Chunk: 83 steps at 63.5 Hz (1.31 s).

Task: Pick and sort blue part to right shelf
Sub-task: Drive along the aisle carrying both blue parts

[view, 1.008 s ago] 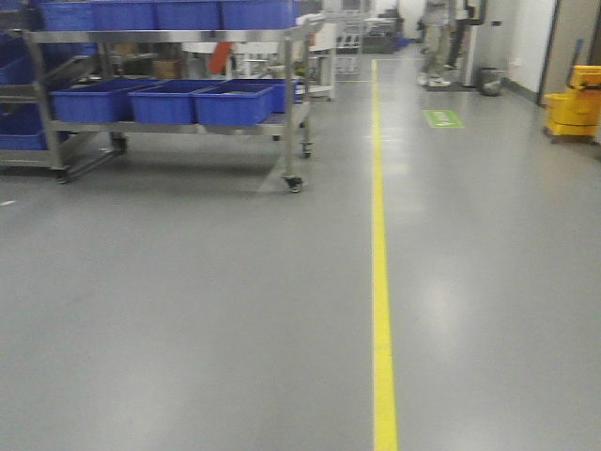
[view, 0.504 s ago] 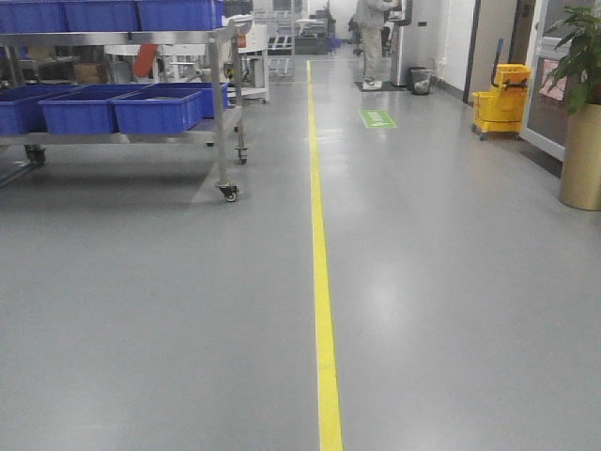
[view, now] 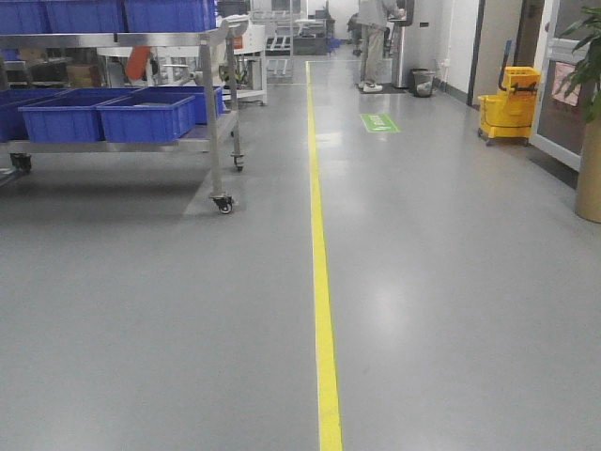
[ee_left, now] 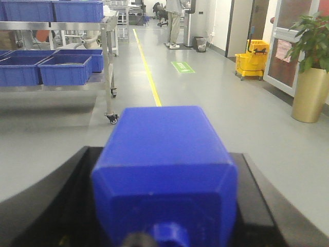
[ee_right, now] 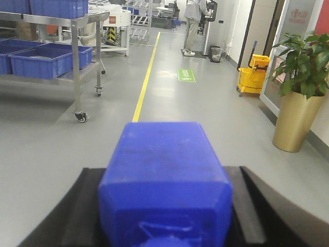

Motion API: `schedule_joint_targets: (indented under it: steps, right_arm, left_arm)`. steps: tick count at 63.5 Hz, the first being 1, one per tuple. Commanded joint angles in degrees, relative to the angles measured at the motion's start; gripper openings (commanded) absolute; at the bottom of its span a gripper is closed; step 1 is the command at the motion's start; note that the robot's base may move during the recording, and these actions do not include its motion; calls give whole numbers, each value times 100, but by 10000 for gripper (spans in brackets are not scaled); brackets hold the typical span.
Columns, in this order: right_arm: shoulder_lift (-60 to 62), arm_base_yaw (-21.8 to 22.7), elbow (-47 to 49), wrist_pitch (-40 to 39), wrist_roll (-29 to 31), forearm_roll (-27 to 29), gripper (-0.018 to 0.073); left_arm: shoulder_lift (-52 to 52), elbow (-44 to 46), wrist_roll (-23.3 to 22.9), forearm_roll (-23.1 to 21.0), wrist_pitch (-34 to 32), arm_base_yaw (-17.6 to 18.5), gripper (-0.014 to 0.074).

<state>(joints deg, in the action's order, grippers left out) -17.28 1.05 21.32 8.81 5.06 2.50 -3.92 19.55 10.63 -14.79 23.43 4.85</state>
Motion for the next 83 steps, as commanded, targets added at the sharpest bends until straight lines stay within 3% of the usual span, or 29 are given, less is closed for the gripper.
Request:
schedule_joint_targets:
  steps: [1,83]
  right_arm:
    - [-35,27,171,-575,26,-49,267]
    - [-35,27,171,-575,26,-49,267]
  left_arm:
    - [-62,164,-56,-48,-467,8,333]
    - [-62,164,-56,-48,-467,18,333]
